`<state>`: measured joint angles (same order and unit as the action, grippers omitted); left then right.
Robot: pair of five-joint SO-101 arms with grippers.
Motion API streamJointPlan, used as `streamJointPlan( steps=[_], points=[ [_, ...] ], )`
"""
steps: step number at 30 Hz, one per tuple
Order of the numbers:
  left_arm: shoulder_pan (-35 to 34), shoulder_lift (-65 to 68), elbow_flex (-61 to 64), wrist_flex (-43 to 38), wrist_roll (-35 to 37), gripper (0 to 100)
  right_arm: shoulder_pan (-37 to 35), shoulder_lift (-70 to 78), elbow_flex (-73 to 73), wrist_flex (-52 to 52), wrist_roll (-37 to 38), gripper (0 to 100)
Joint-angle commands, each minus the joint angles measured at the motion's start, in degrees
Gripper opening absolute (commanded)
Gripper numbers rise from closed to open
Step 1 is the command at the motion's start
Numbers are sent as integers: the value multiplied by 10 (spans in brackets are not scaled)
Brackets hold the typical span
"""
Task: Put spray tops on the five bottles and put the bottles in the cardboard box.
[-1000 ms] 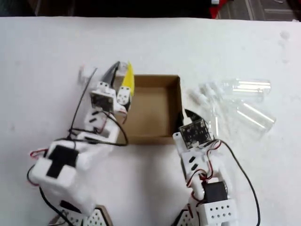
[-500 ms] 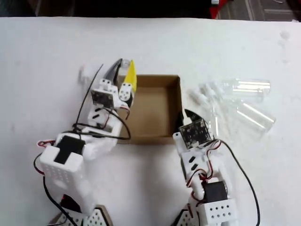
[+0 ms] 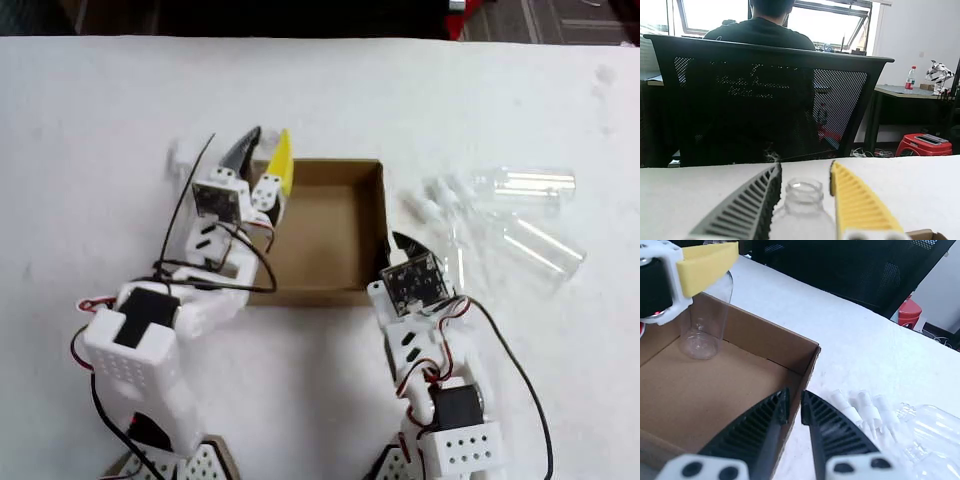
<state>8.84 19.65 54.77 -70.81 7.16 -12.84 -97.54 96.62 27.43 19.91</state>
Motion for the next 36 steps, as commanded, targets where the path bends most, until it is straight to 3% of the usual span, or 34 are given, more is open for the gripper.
streamJointPlan(
  steps=[1, 13, 20, 23, 30, 32, 36],
  points=[
    [-10, -8, -6, 0, 8, 168, 5, 4, 5, -15, 5, 31],
    [-18, -124, 71, 7, 14, 146, 4, 4, 5, -15, 5, 31],
    [-29, -174, 74, 105, 14, 143, 4, 4, 5, -15, 6, 31],
    [-31, -218, 59, 217, 26, 143, 4, 4, 5, -16, 6, 31],
    [-69, -328, -46, 573, 117, 146, 4, 4, 5, -16, 6, 31],
    [-70, -343, -60, 625, 118, 146, 4, 4, 5, -16, 6, 31],
    [-66, -359, -62, 633, 119, 146, 4, 4, 5, -17, 6, 31]
  ],
)
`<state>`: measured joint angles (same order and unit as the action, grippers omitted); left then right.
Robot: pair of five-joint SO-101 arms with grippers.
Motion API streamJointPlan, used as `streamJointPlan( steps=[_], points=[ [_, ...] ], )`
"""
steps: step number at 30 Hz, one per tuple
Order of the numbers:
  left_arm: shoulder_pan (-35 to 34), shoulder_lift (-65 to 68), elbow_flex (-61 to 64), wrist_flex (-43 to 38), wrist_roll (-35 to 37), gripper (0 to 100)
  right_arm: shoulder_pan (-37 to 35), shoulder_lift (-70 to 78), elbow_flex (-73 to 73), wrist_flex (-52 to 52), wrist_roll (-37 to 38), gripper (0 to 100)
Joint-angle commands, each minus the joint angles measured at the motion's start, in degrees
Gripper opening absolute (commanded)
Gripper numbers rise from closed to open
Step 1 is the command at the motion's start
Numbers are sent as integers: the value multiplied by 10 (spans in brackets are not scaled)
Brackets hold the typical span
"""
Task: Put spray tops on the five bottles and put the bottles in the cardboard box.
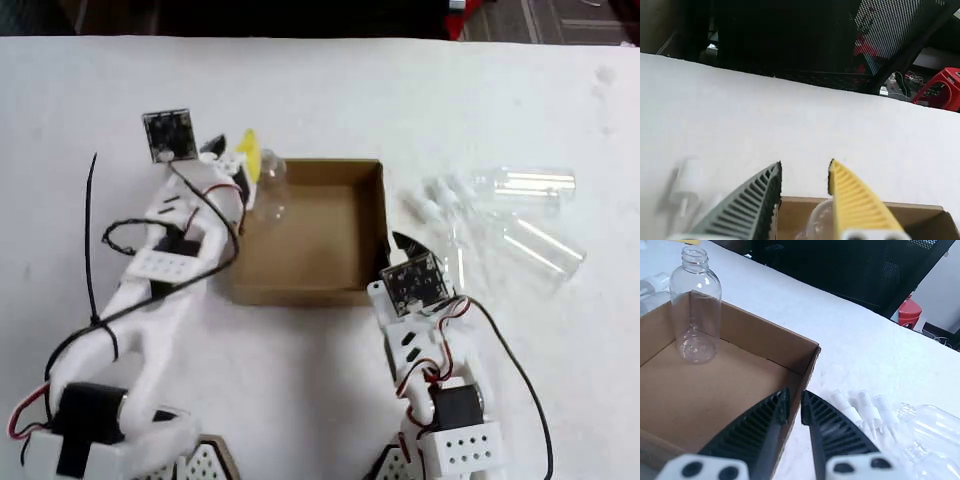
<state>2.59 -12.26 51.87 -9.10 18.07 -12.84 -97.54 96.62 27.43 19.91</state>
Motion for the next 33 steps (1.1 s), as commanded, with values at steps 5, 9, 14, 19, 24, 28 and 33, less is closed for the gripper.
streamJointPlan(
  steps=[5, 9, 14, 19, 24, 28, 33],
  points=[
    [11, -44, -33, 16, 11, 147, 4, 4, 5, -18, 6, 31],
    [32, -43, -34, 16, 7, 147, 4, 4, 5, -18, 6, 31],
    [40, -39, -33, 16, 7, 224, 4, 4, 5, -18, 6, 31],
    [43, -36, -33, 18, 10, 344, 4, 4, 5, -18, 6, 31],
    [42, -17, -44, 14, 5, 282, 3, 4, 5, -17, 6, 31],
    [37, 46, -69, -11, 5, 255, 3, 4, 5, -17, 6, 31],
    [35, 63, -54, -47, 4, 228, 3, 4, 5, -17, 6, 31]
  ],
)
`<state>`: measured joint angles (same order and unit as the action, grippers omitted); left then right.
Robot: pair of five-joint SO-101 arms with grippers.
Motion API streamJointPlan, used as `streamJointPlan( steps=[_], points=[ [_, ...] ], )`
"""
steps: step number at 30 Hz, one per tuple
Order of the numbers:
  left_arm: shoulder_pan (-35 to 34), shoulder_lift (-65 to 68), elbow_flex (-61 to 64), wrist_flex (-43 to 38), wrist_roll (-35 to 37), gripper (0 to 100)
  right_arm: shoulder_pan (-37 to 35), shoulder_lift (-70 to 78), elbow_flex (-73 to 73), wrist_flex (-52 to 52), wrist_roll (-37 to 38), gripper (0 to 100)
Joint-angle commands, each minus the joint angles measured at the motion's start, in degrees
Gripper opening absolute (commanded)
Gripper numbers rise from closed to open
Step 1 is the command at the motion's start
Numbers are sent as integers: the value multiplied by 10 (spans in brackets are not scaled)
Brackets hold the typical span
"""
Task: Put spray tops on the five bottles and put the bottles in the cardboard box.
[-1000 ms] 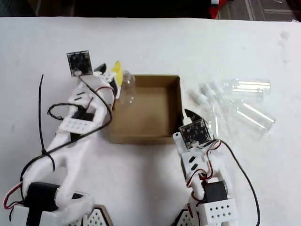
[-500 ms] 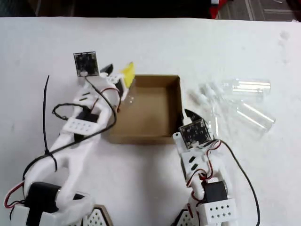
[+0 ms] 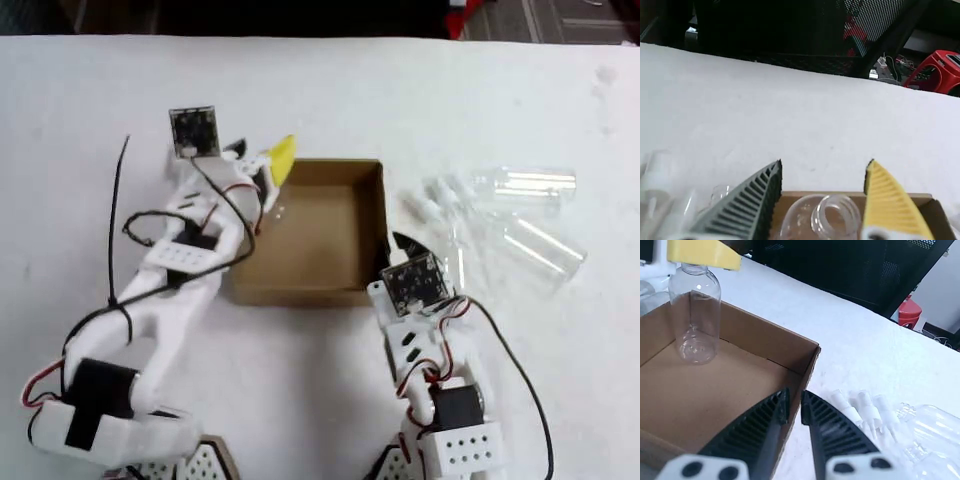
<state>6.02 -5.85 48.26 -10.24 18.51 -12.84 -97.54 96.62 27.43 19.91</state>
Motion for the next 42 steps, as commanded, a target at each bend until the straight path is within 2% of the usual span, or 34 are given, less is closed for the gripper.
streamJointPlan(
  steps=[1, 4, 9, 13, 16, 18, 20, 24, 27, 31, 36, 42],
  points=[
    [1, -1, -12, -40, -4, 221, 3, 4, 5, -17, 6, 31],
    [1, -1, 0, -62, -42, 209, 3, 4, 5, -17, 6, 31],
    [1, -1, 26, -113, -50, 186, 3, 4, 5, -18, 6, 31],
    [-16, -29, 50, -156, -46, 181, 3, 4, 5, -18, 6, 31],
    [-47, -111, 91, -147, 5, 181, 3, 4, 5, -18, 6, 31],
    [-74, -184, 111, -103, 35, 180, 3, 4, 5, -18, 6, 31],
    [-98, -258, 110, -12, 38, 159, 3, 4, 5, -18, 6, 31],
    [-133, -368, 67, 171, 20, 51, 3, 4, 5, -18, 6, 31],
    [-139, -381, 46, 221, -12, 24, 3, 4, 5, -18, 7, 31],
    [-144, -358, 47, 222, -40, 50, 3, 3, 5, -18, 7, 31],
    [-152, -332, 61, 218, -43, 52, 3, 3, 5, -18, 7, 31],
    [-154, -330, 129, 100, -44, 54, 3, 3, 5, -18, 3, 28]
  ],
)
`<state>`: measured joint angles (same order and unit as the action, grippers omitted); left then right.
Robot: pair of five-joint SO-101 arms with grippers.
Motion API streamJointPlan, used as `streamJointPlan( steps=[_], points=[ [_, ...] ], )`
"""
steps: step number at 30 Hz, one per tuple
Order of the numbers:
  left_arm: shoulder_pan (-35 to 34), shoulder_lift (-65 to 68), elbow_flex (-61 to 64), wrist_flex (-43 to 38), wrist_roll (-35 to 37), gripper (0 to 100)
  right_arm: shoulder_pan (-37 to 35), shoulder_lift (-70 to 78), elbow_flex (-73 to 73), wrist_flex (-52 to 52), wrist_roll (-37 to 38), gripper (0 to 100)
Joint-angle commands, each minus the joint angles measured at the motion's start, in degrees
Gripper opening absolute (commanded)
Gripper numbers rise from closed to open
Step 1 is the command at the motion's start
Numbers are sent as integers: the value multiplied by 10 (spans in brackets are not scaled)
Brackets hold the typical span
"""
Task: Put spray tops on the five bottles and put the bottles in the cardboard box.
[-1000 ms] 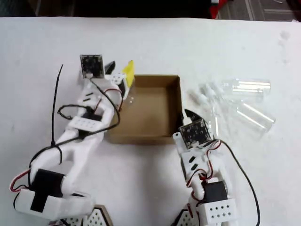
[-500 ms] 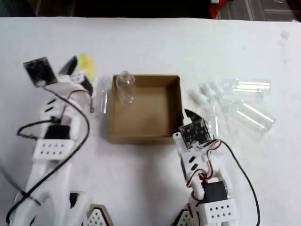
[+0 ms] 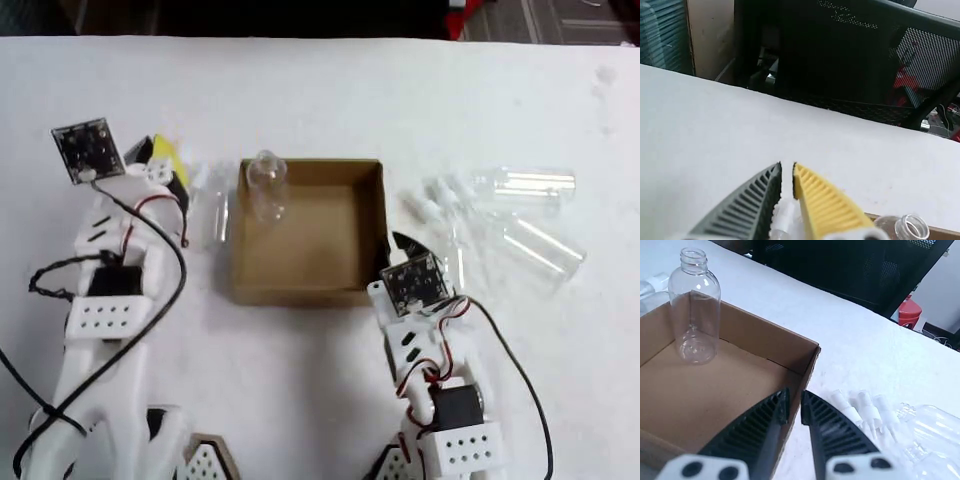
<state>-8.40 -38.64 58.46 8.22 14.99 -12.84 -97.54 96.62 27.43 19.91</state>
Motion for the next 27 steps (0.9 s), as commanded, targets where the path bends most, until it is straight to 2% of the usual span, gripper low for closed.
streamJointPlan(
  steps=[1, 6, 10, 17, 23, 27],
  points=[
    [-10, -2, 40, -108, -10, 54, 3, 3, 5, -18, 3, 28],
    [-10, -2, 84, -180, -10, 54, 2, 2, 5, -18, 3, 28],
    [-8, -2, 88, -177, -43, 52, -23, 2, 5, -38, 3, 28],
    [-6, -2, 90, -177, -45, 50, -142, -2, 1, -46, 8, 28],
    [-4, -2, 90, -177, -45, 50, -154, -2, -1, -169, 8, 27],
    [2, 0, 88, -181, -49, 50, -154, 3, 6, -182, 3, 27]
  ],
)
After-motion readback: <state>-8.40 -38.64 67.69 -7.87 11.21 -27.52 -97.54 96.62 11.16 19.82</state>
